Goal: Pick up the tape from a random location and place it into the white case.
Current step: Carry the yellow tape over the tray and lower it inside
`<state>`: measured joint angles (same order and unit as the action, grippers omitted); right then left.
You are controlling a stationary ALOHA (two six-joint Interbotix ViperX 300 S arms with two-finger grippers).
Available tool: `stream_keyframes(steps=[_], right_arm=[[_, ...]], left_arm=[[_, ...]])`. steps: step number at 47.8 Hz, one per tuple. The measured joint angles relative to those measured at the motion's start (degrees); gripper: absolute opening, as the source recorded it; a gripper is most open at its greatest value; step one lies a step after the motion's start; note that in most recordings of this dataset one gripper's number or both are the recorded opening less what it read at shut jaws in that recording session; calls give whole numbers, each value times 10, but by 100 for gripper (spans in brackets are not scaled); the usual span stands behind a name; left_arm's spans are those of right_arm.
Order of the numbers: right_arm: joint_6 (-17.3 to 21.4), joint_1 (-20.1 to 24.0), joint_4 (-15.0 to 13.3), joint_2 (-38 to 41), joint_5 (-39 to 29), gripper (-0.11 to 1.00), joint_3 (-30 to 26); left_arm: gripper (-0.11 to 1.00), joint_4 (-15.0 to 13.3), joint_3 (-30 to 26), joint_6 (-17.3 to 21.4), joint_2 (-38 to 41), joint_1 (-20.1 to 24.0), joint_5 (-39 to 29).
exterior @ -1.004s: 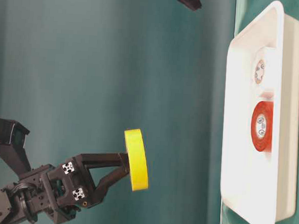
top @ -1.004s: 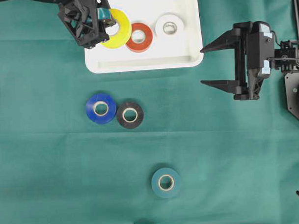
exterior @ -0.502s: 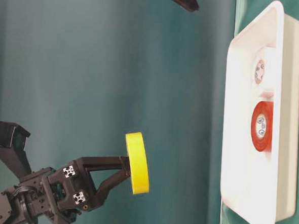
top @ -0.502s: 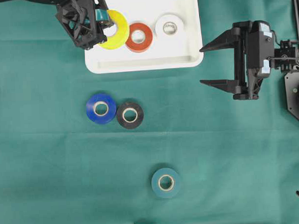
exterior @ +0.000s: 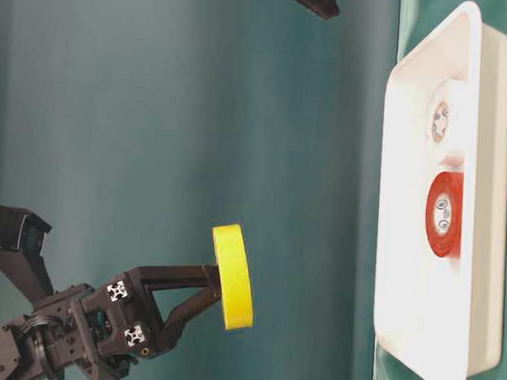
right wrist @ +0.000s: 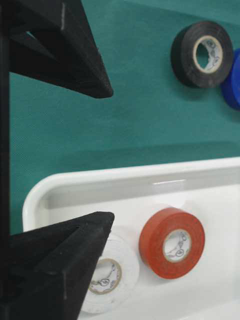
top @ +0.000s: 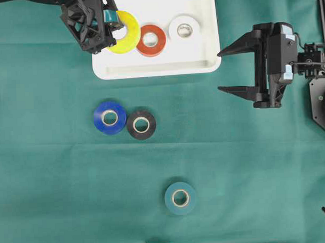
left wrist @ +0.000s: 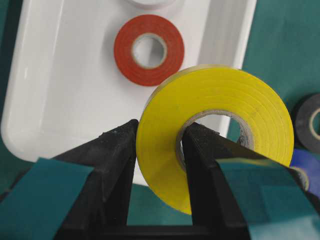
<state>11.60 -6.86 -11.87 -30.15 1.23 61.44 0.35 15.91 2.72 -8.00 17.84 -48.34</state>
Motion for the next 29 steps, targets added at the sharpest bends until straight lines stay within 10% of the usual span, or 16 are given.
stream_keyframes(steps=[29], right_arm=[[0,0,-4,0,0,88,-1]], left_arm=[[23,0,112,1,103,33,178]])
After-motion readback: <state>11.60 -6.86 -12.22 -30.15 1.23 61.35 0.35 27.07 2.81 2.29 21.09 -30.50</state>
